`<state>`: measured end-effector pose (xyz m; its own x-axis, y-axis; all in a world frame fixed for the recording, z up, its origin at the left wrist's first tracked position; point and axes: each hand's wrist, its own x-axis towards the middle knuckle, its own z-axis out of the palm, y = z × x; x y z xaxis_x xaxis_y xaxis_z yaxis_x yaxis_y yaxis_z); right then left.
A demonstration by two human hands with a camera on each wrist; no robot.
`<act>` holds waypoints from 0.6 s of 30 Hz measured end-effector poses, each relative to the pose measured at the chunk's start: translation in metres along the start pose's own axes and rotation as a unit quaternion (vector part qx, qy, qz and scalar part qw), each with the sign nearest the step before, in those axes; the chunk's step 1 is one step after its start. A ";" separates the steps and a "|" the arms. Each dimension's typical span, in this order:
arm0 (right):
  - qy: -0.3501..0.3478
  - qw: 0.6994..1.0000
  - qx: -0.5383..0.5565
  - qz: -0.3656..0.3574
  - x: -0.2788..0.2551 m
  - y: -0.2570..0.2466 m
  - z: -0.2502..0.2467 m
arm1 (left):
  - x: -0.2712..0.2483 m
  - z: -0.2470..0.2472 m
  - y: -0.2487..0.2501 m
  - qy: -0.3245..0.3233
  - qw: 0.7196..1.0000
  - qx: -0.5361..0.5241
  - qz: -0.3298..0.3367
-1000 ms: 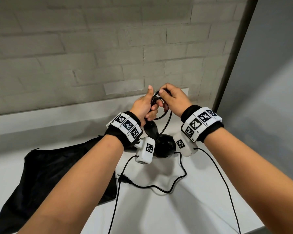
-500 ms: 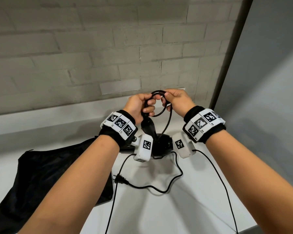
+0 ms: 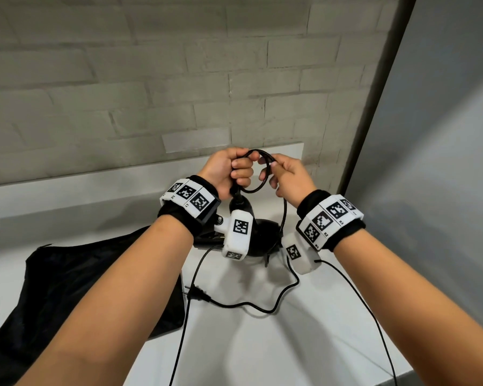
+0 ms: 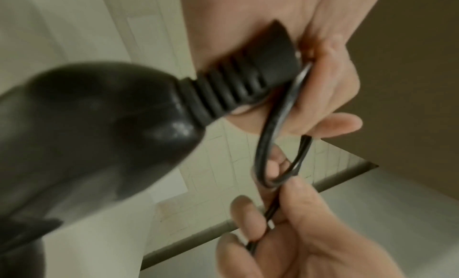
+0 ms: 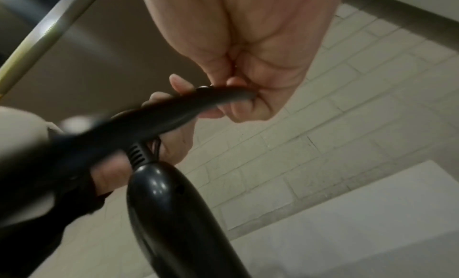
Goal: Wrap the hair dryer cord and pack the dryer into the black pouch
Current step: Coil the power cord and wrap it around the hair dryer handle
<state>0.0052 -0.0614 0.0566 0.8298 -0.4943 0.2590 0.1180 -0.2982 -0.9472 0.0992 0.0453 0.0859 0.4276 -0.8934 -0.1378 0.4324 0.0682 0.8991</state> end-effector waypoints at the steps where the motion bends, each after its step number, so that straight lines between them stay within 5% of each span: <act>1: -0.003 1.000 0.006 0.008 -0.002 0.004 0.001 | -0.001 -0.001 0.000 -0.004 1.000 -0.013 -0.004; 10: -0.044 0.996 0.039 0.063 -0.007 0.005 0.007 | -0.003 -0.002 -0.003 -0.018 0.999 -0.038 -0.013; 18: -0.013 0.996 -0.086 0.033 -0.022 0.028 0.013 | -0.001 -0.006 -0.006 -0.004 0.989 -0.144 0.039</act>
<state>-0.0032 -0.0481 0.0220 0.8463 -0.4978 0.1897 -0.0310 -0.4014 -0.9154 0.1009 0.0482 0.0777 0.4628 -0.8837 -0.0695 0.6073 0.2590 0.7511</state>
